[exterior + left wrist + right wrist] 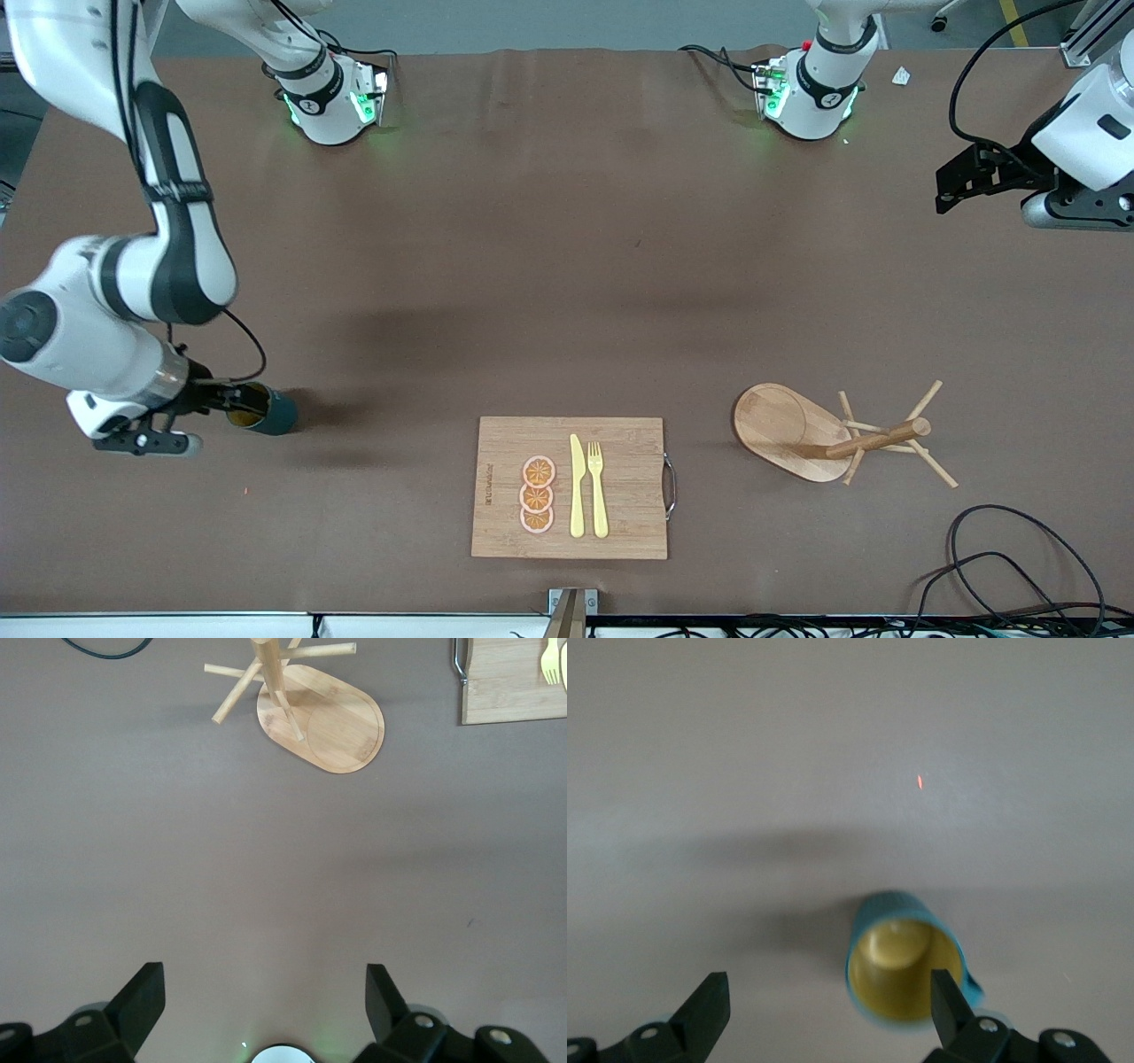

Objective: Pass cup and hang on rack
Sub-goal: 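Close the right gripper on the teal mug's rim and lift it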

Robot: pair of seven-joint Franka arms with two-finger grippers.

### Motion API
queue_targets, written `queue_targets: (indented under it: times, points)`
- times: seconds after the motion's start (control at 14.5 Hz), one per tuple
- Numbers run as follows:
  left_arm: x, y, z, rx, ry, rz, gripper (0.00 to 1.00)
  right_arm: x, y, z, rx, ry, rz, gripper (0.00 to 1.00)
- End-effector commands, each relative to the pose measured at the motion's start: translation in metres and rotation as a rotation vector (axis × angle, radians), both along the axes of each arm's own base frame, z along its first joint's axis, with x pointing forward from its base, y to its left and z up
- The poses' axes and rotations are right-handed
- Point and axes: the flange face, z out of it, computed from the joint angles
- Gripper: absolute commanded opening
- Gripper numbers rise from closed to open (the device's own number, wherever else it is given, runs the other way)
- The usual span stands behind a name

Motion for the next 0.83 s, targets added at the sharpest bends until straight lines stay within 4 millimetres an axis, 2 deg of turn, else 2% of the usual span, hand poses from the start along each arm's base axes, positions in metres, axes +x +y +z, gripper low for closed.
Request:
queue_targets:
  times: [0.0, 0.21, 0.28, 0.34, 0.41, 0.48, 0.62, 0.76]
  points:
    - [0.002, -0.002, 0.003, -0.002, 0.008, -0.019, 1.00, 0.008, -0.007, -0.045, 0.000, 0.026, -0.028, 1.00]
    - [0.003, -0.002, 0.002, -0.002, 0.009, -0.021, 1.00, -0.001, -0.013, -0.077, 0.017, 0.084, -0.056, 0.97]
    - [0.003, -0.002, 0.002, -0.002, 0.009, -0.019, 1.00, -0.004, -0.013, -0.082, 0.021, 0.098, -0.058, 0.87]
    - [0.003, -0.001, 0.002, -0.002, 0.009, -0.019, 1.00, -0.004, -0.014, -0.082, 0.020, 0.100, -0.053, 0.63]
    - [0.003, -0.003, 0.002, -0.002, 0.009, -0.022, 1.00, -0.004, -0.015, -0.083, 0.020, 0.102, -0.051, 0.44]
    - [0.002, -0.006, 0.002, -0.002, 0.009, -0.025, 1.00, -0.004, -0.015, -0.083, 0.020, 0.100, -0.052, 0.38]
    - [0.002, -0.007, 0.002, -0.002, 0.009, -0.019, 1.00, -0.004, -0.013, -0.082, 0.020, 0.102, -0.054, 0.38]
    - [0.002, -0.007, 0.002, -0.001, 0.009, -0.018, 1.00, -0.010, -0.006, -0.083, 0.027, 0.151, -0.049, 0.42]
